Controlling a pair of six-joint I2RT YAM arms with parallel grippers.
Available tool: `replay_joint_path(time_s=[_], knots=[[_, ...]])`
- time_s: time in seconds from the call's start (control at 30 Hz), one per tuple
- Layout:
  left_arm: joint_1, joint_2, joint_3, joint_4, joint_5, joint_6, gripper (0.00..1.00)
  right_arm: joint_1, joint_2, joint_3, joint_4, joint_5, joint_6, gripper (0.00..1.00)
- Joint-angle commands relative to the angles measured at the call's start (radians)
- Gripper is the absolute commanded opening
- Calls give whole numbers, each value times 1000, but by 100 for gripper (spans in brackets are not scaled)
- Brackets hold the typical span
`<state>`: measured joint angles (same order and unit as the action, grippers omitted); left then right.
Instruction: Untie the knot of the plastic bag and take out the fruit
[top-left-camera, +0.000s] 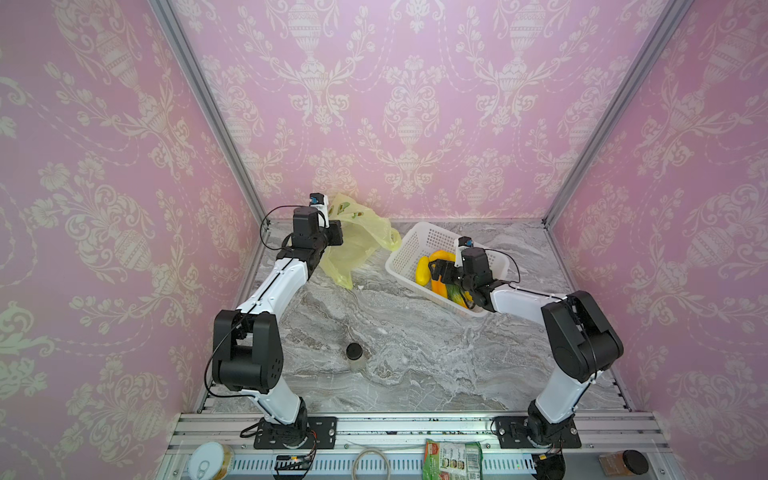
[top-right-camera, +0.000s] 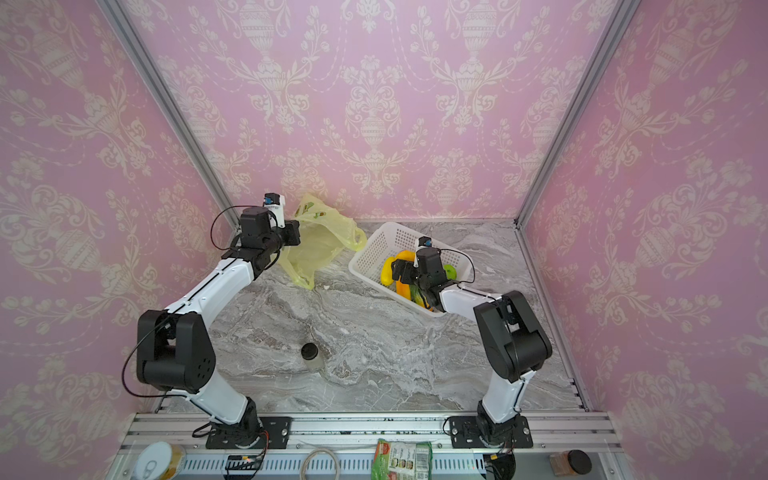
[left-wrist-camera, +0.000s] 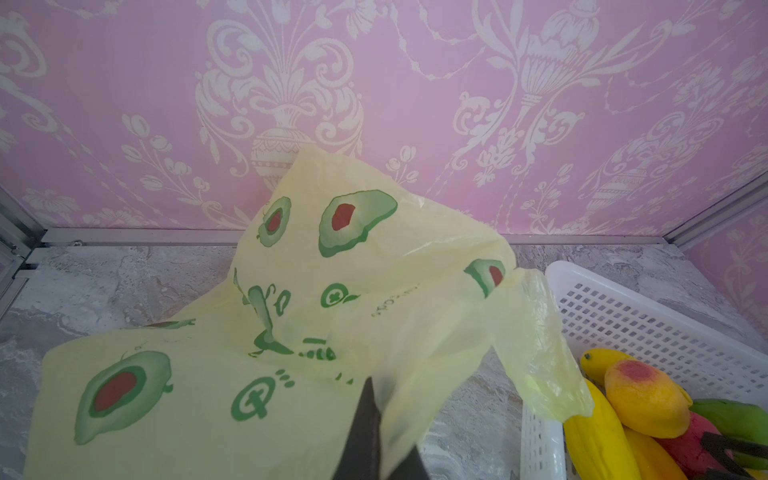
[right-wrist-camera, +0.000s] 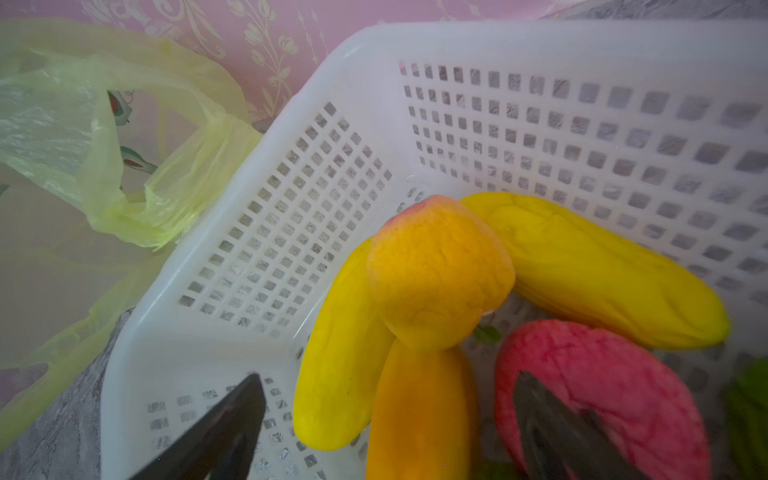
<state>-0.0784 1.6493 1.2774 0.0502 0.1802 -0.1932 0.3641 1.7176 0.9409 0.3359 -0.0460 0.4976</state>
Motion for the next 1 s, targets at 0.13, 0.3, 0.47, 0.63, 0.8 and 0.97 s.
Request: replay_joint_path(time_s=[0.13, 0.3, 0.47, 0.63, 0.8, 0.97], knots=[[9, -45, -39, 51, 65, -21, 4, -10, -301, -109, -160, 166, -52, 100], [8, -84, -45, 48, 97, -20, 44, -52, -468, -117, -410, 340, -17, 100], [8, -180, -92, 66, 11, -10, 99, -111, -610, -97, -620, 462, 37, 100], [-4, -276, -116, 65, -28, -25, 99, -119, -790, -182, -578, 459, -16, 100], [-3, -356, -123, 32, -51, 21, 99, -128, -923, -318, -425, 513, -184, 100], [-4, -434, -208, 55, -133, 133, 99, -249, -962, -497, -198, 557, -345, 100]])
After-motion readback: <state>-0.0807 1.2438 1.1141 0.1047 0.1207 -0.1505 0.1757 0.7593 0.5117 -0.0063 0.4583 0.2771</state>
